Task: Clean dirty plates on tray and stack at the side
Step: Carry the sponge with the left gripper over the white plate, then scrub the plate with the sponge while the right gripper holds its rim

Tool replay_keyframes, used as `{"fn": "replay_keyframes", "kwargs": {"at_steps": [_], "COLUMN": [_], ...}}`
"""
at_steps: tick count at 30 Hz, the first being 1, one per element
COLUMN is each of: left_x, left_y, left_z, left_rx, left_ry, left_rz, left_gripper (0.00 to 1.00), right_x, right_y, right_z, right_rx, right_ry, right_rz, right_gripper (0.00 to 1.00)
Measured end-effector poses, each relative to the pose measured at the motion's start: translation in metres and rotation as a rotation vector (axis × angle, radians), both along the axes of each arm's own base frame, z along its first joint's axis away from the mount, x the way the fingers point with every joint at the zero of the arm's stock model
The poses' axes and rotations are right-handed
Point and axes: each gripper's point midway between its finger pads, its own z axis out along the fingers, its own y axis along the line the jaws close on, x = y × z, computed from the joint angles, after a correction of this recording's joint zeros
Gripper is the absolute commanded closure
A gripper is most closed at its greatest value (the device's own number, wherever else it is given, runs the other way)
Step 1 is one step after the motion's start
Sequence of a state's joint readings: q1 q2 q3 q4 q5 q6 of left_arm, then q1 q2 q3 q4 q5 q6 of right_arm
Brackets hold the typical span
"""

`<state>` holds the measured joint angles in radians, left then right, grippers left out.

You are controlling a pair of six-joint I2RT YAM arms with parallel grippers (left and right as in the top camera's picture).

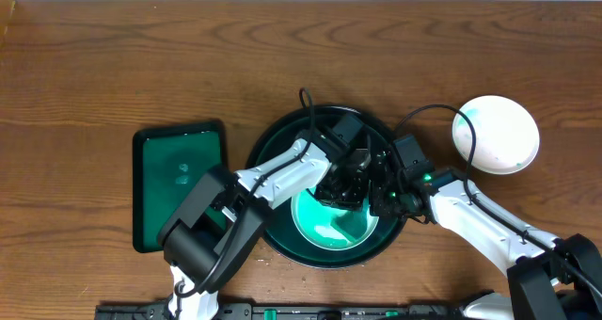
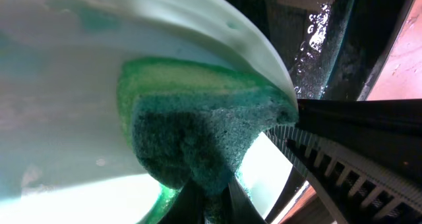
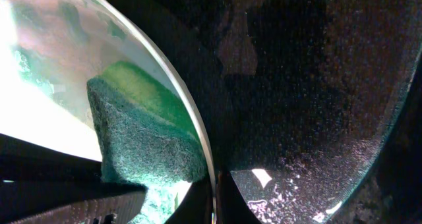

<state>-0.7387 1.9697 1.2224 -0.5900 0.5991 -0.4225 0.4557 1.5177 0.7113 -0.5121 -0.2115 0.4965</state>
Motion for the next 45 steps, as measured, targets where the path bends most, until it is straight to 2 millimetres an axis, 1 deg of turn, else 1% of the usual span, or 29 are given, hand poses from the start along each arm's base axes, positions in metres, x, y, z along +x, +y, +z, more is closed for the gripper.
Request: {"fn": "replay_keyframes", "kwargs": {"at_steps": [4, 6, 8, 11, 15, 17, 19, 22, 24, 26, 28, 30, 31, 34, 38, 45], "left_x": [0.008, 0.015, 0.028, 0.052, 0.068, 0.073, 0.075, 0.082, 0.084, 0.085, 0.087, 0.088, 0.088, 0.088, 0.088, 0.087], "left_y": [0.006, 0.013, 0.023, 0.045, 0.065, 0.076, 0.089, 0.119, 0.138, 0.156, 0.167, 0.170, 0.170, 0.170, 0.168, 0.162], "left_z": [0.000, 0.000, -0.001, -0.004, -0.005, -0.005, -0.005, -0.005, -0.005, -0.005, -0.005, -0.005, -0.005, -0.005, -0.005, -0.005], "left_rx": [0.000, 0.005, 0.015, 0.047, 0.108, 0.159, 0.233, 0.376, 0.469, 0.560, 0.614, 0.631, 0.633, 0.636, 0.648, 0.693], "left_ry": [0.010, 0.015, 0.009, -0.020, -0.069, -0.086, -0.099, -0.148, -0.172, -0.203, -0.226, -0.238, -0.240, -0.246, -0.267, -0.334], "left_rz": [0.034, 0.067, 0.113, 0.186, 0.236, 0.257, 0.283, 0.323, 0.339, 0.347, 0.349, 0.348, 0.346, 0.339, 0.325, 0.280], "left_gripper": [0.93, 0.93, 0.93, 0.93, 0.93, 0.93, 0.93, 0.93, 0.93, 0.93, 0.93, 0.93, 0.93, 0.93, 0.93, 0.93], "right_x": [0.000, 0.000, 0.000, 0.000, 0.002, 0.002, 0.002, -0.002, -0.001, -0.002, -0.002, 0.001, 0.002, 0.012, 0.019, 0.021], "right_y": [0.000, 0.000, 0.001, 0.005, 0.015, 0.018, 0.022, 0.019, 0.021, 0.017, 0.017, 0.018, 0.018, 0.023, 0.028, 0.032], "right_z": [0.000, 0.000, 0.000, 0.002, 0.007, 0.010, 0.012, 0.010, 0.011, 0.009, 0.009, 0.010, 0.010, 0.014, 0.017, 0.019], "right_rx": [0.000, 0.001, 0.005, 0.029, 0.076, 0.093, 0.109, 0.102, 0.106, 0.091, 0.089, 0.093, 0.094, 0.117, 0.145, 0.164], "right_ry": [0.000, -0.001, -0.002, 0.001, 0.002, 0.003, 0.006, 0.025, 0.019, 0.025, 0.022, 0.012, 0.005, -0.032, -0.057, -0.063], "right_rz": [0.000, 0.000, 0.001, 0.008, 0.020, 0.027, 0.030, 0.024, 0.027, 0.021, 0.018, 0.012, 0.010, 0.001, -0.007, -0.013], "right_gripper": [0.99, 0.99, 0.99, 0.99, 0.99, 0.99, 0.99, 0.99, 0.99, 0.98, 0.90, 0.77, 0.75, 0.73, 0.70, 0.71]}}
